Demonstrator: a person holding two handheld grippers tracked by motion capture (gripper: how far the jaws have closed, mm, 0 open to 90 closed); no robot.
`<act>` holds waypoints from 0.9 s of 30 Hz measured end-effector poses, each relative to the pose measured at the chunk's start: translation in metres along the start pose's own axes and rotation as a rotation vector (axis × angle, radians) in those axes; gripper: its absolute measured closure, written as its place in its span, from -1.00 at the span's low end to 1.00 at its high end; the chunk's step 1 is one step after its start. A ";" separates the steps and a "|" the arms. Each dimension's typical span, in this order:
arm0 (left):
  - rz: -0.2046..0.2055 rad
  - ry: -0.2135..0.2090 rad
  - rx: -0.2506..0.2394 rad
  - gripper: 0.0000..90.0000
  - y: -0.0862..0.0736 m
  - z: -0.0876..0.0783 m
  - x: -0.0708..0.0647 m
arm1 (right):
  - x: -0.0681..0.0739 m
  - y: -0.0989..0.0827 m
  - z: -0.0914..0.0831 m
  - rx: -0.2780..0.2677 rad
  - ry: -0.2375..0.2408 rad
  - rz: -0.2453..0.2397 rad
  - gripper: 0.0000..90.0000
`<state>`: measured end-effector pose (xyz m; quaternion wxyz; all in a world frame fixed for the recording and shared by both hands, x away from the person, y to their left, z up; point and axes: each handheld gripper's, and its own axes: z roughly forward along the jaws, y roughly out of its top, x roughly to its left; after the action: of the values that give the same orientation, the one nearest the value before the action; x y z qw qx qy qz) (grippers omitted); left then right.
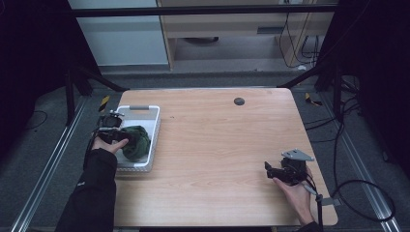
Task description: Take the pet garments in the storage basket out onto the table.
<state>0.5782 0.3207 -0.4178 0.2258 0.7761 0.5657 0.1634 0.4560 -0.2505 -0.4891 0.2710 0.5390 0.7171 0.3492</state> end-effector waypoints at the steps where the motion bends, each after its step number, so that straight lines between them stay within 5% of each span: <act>1: -0.006 0.002 0.002 -0.31 0.000 0.001 0.000 | 0.000 0.000 0.000 0.001 0.001 0.000 -0.71; 12: 0.000 -0.019 0.012 0.41 -0.001 -0.002 -0.002 | 0.000 0.000 0.000 0.003 -0.001 -0.005 -0.70; 27: 0.007 -0.032 -0.008 0.59 -0.001 -0.014 0.002 | 0.000 0.000 0.000 0.007 -0.006 -0.005 -0.70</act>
<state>0.5713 0.3255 -0.4066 0.2374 0.7796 0.5587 0.1536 0.4562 -0.2509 -0.4890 0.2722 0.5390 0.7189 0.3443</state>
